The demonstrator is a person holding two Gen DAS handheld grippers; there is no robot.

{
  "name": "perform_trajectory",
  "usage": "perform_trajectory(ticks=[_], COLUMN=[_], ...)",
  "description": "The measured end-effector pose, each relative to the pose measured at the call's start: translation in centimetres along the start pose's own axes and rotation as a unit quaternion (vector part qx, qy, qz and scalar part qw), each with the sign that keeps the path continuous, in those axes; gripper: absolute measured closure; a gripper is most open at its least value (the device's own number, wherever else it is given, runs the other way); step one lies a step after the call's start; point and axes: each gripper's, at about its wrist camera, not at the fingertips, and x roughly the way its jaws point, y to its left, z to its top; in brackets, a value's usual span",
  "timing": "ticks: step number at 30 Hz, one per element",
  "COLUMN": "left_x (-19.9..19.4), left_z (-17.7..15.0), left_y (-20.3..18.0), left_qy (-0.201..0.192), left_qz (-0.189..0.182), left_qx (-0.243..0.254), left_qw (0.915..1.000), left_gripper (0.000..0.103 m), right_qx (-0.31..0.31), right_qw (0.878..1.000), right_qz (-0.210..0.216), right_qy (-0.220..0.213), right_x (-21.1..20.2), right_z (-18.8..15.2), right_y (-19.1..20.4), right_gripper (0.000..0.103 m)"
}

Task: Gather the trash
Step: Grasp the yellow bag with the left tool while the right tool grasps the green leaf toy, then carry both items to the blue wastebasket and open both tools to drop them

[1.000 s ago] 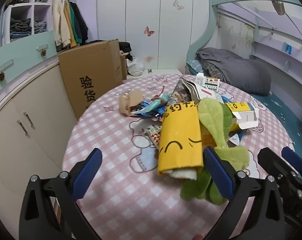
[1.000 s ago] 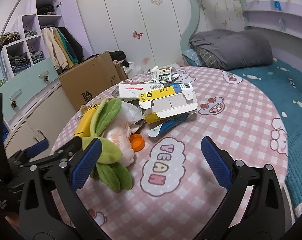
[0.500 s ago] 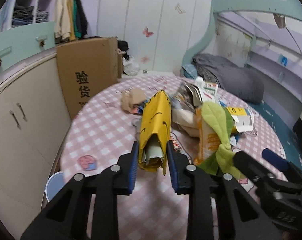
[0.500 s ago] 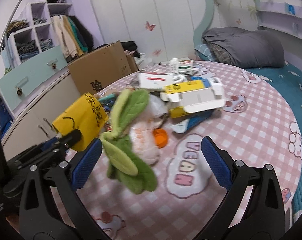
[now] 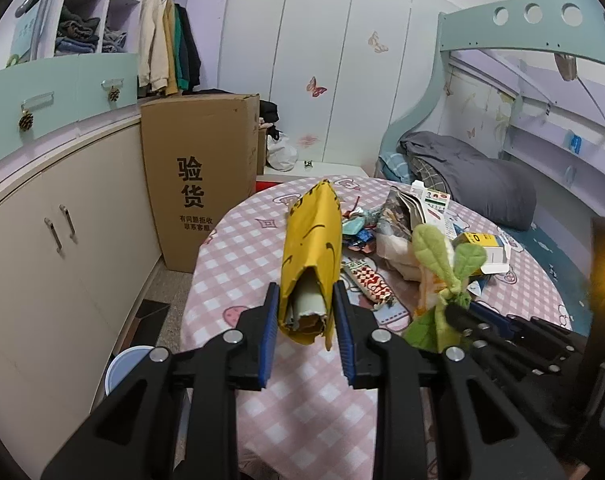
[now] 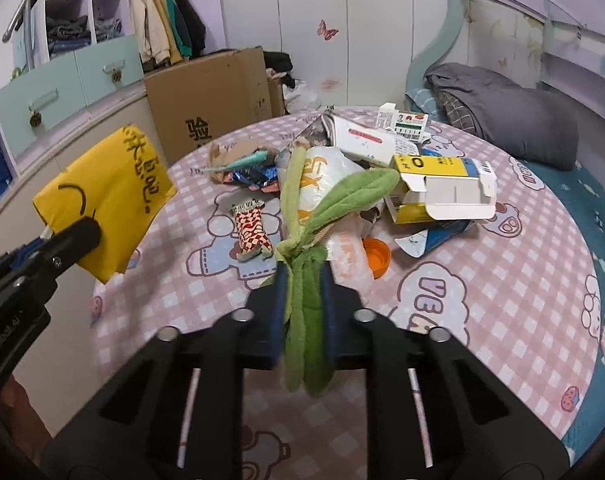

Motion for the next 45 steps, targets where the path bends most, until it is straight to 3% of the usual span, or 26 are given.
perform_trajectory(ticks=[10, 15, 20, 24, 28, 35, 37, 39, 45], left_x=[-1.6, -2.6, -2.8, -1.9, -0.1, 3.3, 4.3, 5.0, 6.5], left_z=[0.3, 0.6, 0.5, -0.3, -1.4, -3.7, -4.4, -5.3, -6.7], left_y=[3.1, 6.7, 12.0, 17.8, 23.3, 31.8, 33.5, 34.5, 36.1], left_qy=[-0.017, -0.023, -0.020, 0.001, 0.030, 0.079, 0.092, 0.107, 0.133], left_qz=[-0.003, 0.011, 0.067, 0.130, 0.192, 0.277, 0.294, 0.304, 0.305], left_qx=[-0.032, -0.069, -0.105, -0.143, -0.178, -0.213, -0.216, -0.219, -0.223], left_qw=[0.9993, 0.9973, 0.9921, 0.9810, 0.9646, 0.9337, 0.9265, 0.9211, 0.9164], left_gripper=[0.077, 0.077, 0.077, 0.077, 0.077, 0.077, 0.077, 0.077, 0.077], right_qx=[-0.007, -0.033, -0.066, -0.102, -0.134, -0.166, -0.170, -0.170, -0.164], right_qw=[0.999, 0.995, 0.985, 0.974, 0.961, 0.944, 0.942, 0.942, 0.942], right_qz=[0.004, 0.067, 0.150, 0.202, 0.242, 0.276, 0.276, 0.270, 0.265], right_qy=[-0.053, -0.066, -0.048, -0.021, 0.018, 0.067, 0.088, 0.107, 0.122], right_x=[-4.7, -5.8, -3.5, -0.1, 4.3, 12.6, 14.9, 17.1, 18.6], right_z=[0.6, 2.2, 3.3, 3.7, 3.2, 1.3, 0.7, -0.1, -1.6], right_y=[1.5, 5.3, 11.5, 17.7, 24.0, 32.9, 34.6, 35.9, 36.3], right_gripper=[0.095, 0.095, 0.095, 0.095, 0.095, 0.093, 0.085, 0.048, 0.047])
